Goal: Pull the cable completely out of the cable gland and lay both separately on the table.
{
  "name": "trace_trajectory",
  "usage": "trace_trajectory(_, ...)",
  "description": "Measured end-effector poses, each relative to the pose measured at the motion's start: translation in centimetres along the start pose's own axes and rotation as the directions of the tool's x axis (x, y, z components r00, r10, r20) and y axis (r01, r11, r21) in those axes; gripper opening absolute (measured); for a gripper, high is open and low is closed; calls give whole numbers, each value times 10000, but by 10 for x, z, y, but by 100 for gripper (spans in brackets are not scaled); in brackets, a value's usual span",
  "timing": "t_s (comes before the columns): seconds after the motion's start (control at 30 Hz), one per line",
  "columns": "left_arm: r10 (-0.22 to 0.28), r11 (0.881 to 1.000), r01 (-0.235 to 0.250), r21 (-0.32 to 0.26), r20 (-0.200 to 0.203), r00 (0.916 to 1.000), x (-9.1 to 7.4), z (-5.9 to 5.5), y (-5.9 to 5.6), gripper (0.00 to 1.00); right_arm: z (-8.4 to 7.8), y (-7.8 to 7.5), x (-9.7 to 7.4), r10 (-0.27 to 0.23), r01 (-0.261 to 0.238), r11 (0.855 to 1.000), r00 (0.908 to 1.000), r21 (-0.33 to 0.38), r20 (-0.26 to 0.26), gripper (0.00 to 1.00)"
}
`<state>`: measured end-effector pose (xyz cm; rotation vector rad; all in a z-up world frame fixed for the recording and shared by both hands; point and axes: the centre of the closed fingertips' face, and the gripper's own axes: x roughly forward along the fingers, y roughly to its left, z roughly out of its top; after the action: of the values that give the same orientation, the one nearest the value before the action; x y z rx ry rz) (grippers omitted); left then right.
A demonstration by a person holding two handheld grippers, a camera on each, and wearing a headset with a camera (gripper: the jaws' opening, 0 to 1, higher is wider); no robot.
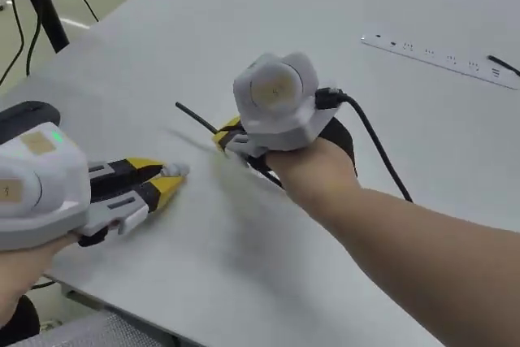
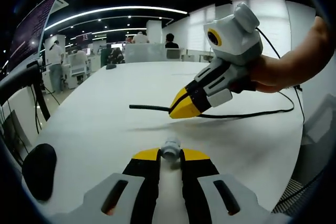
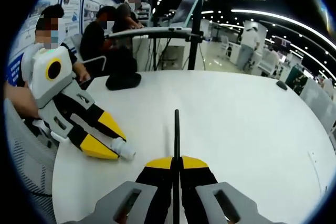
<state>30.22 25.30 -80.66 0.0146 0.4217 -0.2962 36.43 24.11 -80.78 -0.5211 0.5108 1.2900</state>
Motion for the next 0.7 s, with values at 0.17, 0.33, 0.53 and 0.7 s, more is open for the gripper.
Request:
trace_trajectory(0.17, 251, 9995, -251, 170, 36, 9997, 2, -5, 5, 15, -10, -3, 7, -248, 237, 9993, 9990, -299, -372, 0)
trace_trajectory(0.33, 383, 9992, -384, 78, 145, 9992, 2, -5, 8, 15, -10, -3, 9, -363, 342, 9980, 9986, -535, -390, 0)
trace_trajectory(0.53, 468, 9972, -472, 573, 80, 9989, 0, -5, 6, 15, -10, -7, 5, -355, 356, 9994, 9987, 6, -372, 11)
trace_trajectory(0.7, 530, 9972, -533, 523, 73, 9986, 0, -4, 8, 31, -19, -15, -8, -548, 571, 9977, 9965, 352, -637, 28)
